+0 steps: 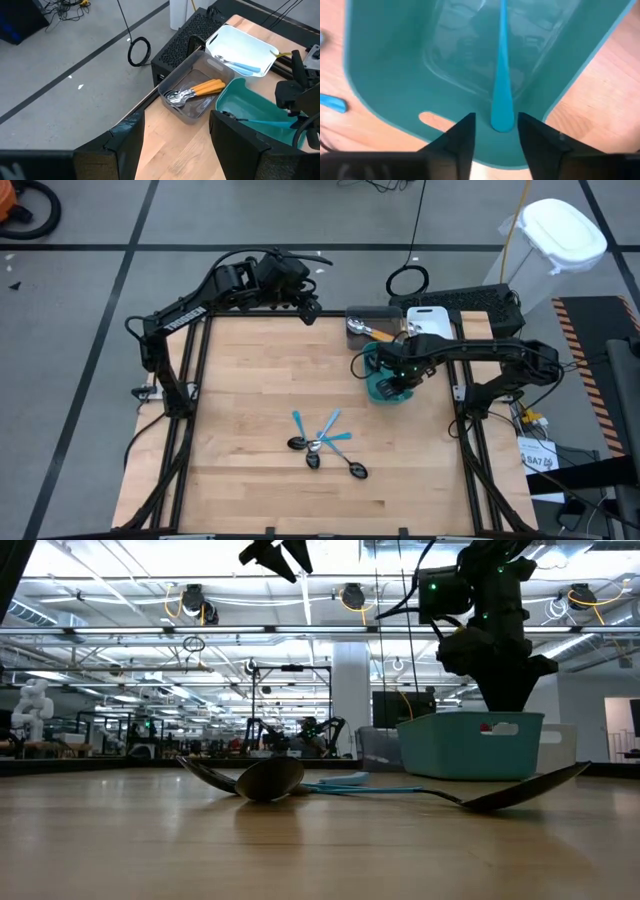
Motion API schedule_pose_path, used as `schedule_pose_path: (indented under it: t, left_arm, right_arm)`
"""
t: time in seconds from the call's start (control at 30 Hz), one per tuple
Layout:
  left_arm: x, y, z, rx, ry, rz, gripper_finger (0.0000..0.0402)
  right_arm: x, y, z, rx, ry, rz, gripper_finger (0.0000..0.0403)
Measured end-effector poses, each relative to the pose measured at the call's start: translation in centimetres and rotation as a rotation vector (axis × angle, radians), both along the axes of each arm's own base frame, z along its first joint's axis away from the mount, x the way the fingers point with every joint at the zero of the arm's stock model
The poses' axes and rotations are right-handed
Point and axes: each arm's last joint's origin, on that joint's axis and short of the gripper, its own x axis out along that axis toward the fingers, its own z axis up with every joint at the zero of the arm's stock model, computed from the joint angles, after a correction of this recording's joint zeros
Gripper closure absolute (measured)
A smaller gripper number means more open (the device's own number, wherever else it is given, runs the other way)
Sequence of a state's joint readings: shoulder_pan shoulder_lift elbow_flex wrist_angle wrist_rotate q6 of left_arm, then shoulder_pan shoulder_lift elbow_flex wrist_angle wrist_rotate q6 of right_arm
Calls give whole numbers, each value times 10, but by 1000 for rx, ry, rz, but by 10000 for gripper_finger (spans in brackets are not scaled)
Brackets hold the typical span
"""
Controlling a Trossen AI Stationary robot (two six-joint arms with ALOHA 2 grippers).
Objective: Sort silverware by color (type)
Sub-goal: Put the blue spoon into the green bin
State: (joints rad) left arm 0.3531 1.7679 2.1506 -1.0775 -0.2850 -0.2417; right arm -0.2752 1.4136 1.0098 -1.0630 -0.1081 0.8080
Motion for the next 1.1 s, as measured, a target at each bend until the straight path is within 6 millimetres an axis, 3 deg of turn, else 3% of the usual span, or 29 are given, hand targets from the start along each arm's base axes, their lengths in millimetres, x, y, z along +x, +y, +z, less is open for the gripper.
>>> schedule_pose_path:
  t: [0.17, 0.3, 0.67, 0.87, 1.1]
  left_arm:
    - [0, 0, 0, -4, 1, 3, 181]
    - [-1, 0, -1, -14, 6, 9, 181]
    - [-4, -11, -8, -88, 92, -74, 181]
    - [-5, -37, -16, -139, 212, -148, 181]
    - [2, -85, -19, -176, 257, -331, 181]
  right_arm:
    - [2, -1, 5, -12, -10, 1, 202]
    - [5, -3, 23, -74, -42, 14, 175]
    - [-6, -3, 104, -314, -318, 125, 186]
    - [-27, 13, 129, -334, -457, 194, 192]
    - [-42, 35, 142, -374, -534, 203, 193]
